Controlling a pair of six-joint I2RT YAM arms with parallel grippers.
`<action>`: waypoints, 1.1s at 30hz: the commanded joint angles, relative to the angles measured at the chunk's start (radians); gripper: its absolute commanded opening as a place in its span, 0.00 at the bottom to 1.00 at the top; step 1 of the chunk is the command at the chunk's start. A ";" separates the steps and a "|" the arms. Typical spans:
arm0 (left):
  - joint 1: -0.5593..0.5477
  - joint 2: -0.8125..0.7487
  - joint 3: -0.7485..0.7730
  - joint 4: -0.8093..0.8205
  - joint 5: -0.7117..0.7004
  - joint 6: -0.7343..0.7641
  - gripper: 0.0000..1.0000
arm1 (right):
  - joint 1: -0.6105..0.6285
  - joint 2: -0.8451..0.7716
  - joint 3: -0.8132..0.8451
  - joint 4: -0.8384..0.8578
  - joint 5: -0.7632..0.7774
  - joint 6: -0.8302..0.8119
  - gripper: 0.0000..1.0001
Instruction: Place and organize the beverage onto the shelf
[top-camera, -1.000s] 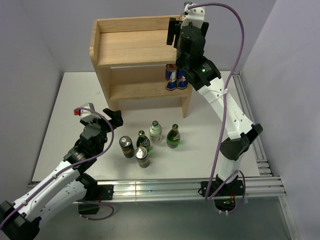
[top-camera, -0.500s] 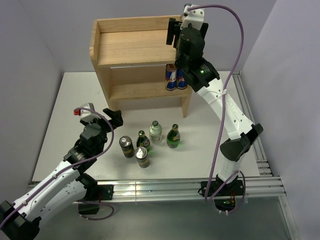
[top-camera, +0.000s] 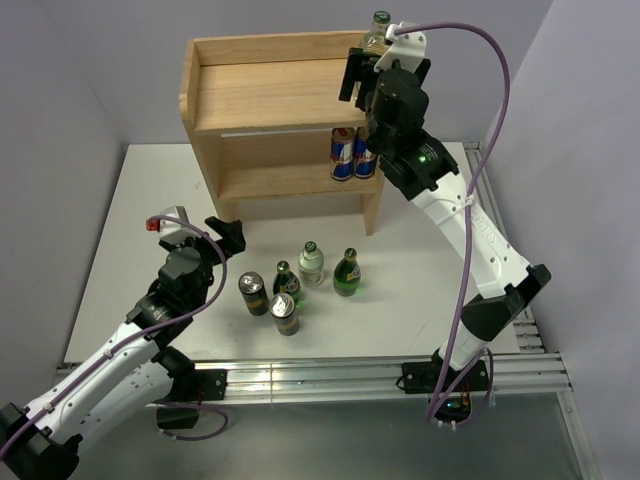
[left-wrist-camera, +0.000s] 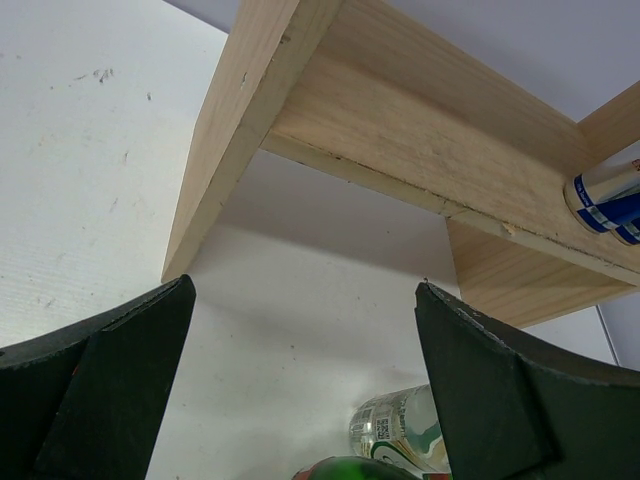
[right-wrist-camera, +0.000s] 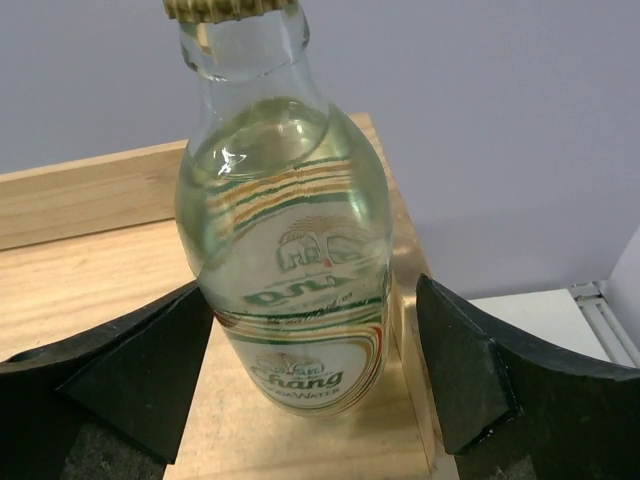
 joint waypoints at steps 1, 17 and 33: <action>-0.004 -0.016 0.012 0.013 -0.001 0.004 0.99 | -0.007 -0.039 -0.051 -0.084 -0.018 0.042 0.89; -0.005 -0.036 0.012 0.001 -0.008 0.004 0.99 | -0.007 -0.053 -0.061 -0.192 -0.159 0.079 1.00; -0.004 -0.033 0.014 -0.005 -0.027 0.007 0.99 | 0.016 -0.264 -0.302 -0.222 -0.286 0.181 1.00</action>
